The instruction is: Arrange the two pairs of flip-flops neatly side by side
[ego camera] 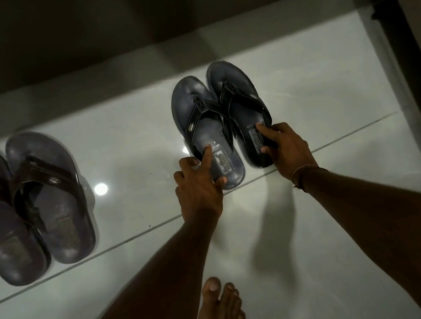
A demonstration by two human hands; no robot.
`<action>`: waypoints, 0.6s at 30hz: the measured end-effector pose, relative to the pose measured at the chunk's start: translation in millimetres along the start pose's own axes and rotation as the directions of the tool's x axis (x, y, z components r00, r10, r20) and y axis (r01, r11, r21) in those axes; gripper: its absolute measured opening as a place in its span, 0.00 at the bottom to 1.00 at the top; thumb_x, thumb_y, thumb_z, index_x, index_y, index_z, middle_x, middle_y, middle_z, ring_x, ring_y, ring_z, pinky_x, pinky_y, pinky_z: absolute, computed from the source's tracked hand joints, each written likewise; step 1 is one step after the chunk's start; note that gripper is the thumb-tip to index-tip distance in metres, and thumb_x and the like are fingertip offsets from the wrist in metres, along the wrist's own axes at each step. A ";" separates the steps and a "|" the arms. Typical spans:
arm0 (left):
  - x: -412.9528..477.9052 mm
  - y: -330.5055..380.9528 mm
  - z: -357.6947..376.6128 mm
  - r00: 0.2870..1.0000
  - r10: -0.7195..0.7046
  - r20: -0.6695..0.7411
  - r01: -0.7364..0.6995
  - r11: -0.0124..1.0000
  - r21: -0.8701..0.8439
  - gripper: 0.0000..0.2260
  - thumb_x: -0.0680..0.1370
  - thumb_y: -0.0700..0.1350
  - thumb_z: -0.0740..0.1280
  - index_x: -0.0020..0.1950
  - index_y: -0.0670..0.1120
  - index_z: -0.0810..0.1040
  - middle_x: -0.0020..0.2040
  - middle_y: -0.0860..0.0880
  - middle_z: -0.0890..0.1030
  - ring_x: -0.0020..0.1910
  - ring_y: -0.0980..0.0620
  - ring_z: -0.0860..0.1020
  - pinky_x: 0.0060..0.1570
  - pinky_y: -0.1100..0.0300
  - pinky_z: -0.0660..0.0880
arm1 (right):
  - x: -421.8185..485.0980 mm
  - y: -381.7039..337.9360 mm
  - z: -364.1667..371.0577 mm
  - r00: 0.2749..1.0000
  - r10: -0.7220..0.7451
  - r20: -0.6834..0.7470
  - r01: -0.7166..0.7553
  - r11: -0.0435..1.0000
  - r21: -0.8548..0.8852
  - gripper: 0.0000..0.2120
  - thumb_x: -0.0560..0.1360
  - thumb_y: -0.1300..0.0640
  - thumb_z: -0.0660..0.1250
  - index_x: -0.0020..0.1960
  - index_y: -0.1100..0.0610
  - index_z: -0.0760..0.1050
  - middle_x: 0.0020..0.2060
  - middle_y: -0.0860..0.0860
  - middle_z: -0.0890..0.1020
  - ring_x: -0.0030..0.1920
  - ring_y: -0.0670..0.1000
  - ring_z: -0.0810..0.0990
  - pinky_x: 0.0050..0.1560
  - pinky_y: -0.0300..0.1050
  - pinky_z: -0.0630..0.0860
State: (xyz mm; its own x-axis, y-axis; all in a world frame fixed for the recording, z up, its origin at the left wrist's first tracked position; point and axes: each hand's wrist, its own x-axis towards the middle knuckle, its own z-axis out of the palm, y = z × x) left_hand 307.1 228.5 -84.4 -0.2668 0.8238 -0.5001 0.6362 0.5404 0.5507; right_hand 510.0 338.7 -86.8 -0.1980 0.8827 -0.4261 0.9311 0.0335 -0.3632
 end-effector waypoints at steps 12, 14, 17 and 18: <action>2.1 -4.9 8.6 1.000 0.010 -0.008 -0.010 1.000 -0.005 0.36 0.79 0.55 0.71 0.82 0.58 0.58 0.72 0.45 0.64 0.68 0.43 0.67 0.65 0.44 0.76 | -5.4 -0.5 2.8 1.000 0.002 0.004 -0.002 1.000 0.022 0.25 0.83 0.56 0.65 0.79 0.48 0.66 0.70 0.58 0.72 0.67 0.63 0.76 0.68 0.52 0.72; 2.8 -5.5 8.4 1.000 0.007 -0.010 -0.007 1.000 -0.020 0.36 0.78 0.55 0.72 0.82 0.58 0.58 0.72 0.45 0.64 0.68 0.44 0.67 0.65 0.44 0.77 | -4.9 -1.8 1.9 1.000 -0.010 0.010 0.009 1.000 0.016 0.25 0.83 0.55 0.65 0.79 0.48 0.66 0.70 0.58 0.72 0.66 0.63 0.76 0.68 0.52 0.72; -1.1 -4.2 4.1 0.999 0.021 -0.032 -0.023 0.999 -0.047 0.35 0.78 0.58 0.71 0.82 0.59 0.59 0.72 0.46 0.64 0.67 0.44 0.68 0.64 0.45 0.77 | -7.5 -6.0 -0.8 1.000 -0.007 -0.001 0.007 0.999 0.032 0.24 0.84 0.55 0.63 0.79 0.48 0.66 0.73 0.58 0.70 0.68 0.64 0.75 0.70 0.55 0.72; -1.8 -4.0 2.2 0.998 0.024 -0.055 -0.027 0.999 -0.047 0.34 0.79 0.59 0.70 0.82 0.59 0.59 0.71 0.46 0.64 0.67 0.45 0.68 0.64 0.45 0.77 | -7.6 -6.5 -1.4 0.999 0.014 -0.048 -0.013 0.999 0.031 0.24 0.84 0.55 0.63 0.79 0.46 0.66 0.75 0.58 0.69 0.70 0.64 0.74 0.71 0.56 0.72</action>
